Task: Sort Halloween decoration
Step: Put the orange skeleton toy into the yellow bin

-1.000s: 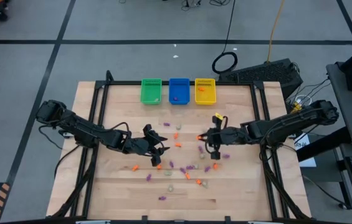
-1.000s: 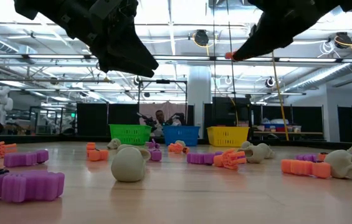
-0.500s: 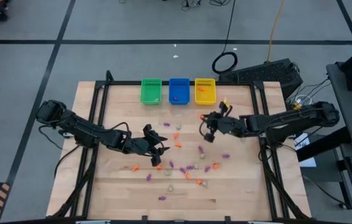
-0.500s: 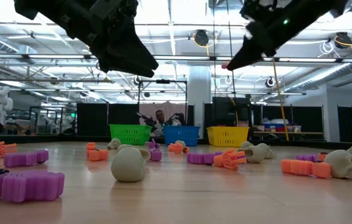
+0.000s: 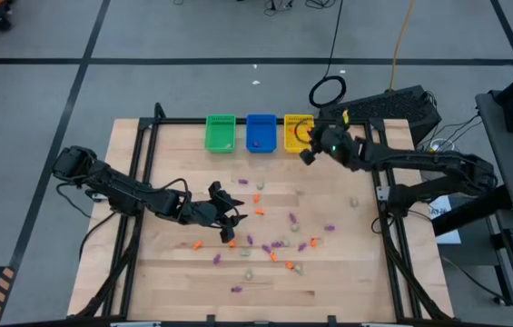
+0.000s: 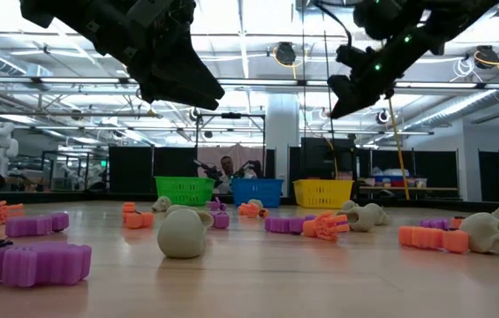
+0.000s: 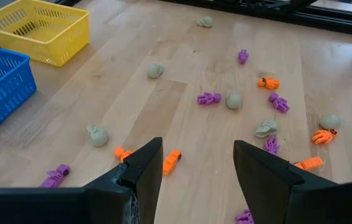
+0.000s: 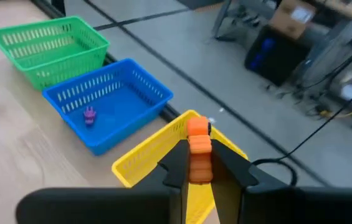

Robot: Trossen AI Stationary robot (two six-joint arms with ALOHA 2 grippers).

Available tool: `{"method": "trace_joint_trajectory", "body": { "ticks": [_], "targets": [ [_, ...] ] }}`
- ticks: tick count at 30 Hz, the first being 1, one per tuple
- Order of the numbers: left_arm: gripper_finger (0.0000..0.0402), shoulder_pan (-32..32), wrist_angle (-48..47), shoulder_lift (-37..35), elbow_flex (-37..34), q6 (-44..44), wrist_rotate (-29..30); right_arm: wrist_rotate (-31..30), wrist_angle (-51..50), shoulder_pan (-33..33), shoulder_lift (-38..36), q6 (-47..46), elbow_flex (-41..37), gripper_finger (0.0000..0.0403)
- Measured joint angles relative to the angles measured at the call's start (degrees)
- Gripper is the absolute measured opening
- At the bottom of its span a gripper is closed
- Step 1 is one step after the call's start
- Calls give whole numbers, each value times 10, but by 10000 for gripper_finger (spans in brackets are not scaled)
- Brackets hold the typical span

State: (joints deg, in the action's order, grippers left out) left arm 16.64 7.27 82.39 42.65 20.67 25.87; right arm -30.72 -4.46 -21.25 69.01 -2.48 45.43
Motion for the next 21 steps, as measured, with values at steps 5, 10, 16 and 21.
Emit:
{"method": "trace_joint_trajectory", "body": {
  "ticks": [5,10,16,21],
  "targets": [
    [193,0,0,0,0,0,0,90,0,-62,21,-15,0,38],
    [193,0,0,0,0,0,0,150,20,-103,73,-44,0,38],
    [193,0,0,0,0,0,0,194,76,-123,142,-49,0,38],
    [193,0,0,0,0,0,0,220,92,-132,181,-58,0,38]
  ]
}}
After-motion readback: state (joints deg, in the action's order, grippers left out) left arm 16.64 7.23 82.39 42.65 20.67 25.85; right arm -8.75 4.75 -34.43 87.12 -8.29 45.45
